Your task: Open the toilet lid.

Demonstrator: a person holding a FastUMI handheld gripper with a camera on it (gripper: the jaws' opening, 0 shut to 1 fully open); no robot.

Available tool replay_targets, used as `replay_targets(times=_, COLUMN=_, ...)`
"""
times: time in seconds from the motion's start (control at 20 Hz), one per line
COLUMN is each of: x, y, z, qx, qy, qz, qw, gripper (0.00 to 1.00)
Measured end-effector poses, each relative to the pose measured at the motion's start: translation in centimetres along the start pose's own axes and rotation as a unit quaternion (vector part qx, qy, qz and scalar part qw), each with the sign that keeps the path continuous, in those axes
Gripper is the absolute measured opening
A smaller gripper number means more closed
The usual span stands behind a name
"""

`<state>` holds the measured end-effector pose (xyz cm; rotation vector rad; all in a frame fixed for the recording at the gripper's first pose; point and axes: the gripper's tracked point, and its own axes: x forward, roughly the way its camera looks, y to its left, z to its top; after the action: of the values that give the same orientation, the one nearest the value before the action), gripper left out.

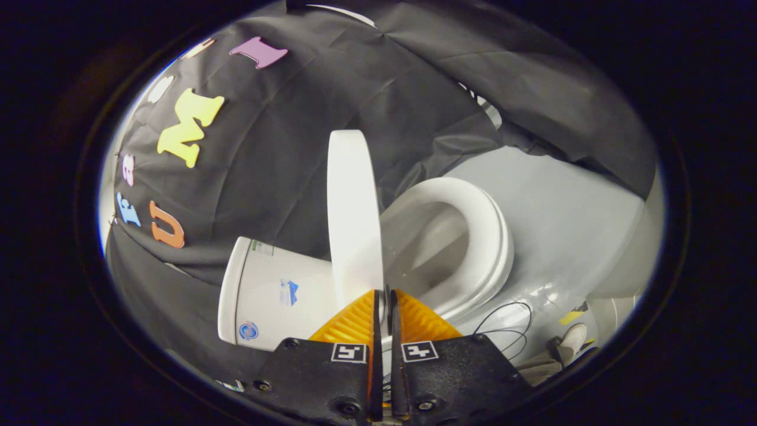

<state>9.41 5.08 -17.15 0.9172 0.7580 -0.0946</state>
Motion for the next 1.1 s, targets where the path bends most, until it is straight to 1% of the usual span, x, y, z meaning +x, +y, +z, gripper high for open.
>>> replay_targets(times=0.15, x=-0.2, y=0.3, z=-0.1, qx=-0.012, qy=-0.007, qz=-0.01, qw=1.0, gripper=0.09)
replay_targets(times=0.65, x=-1.3, y=4.9, z=-1.1, qx=-0.059, qy=-0.025, qz=-0.015, qw=0.998, gripper=0.09)
replay_targets(times=1.1, x=-1.7, y=9.3, z=-2.3, qx=-0.119, qy=-0.045, qz=-0.022, qw=0.992, gripper=0.09)
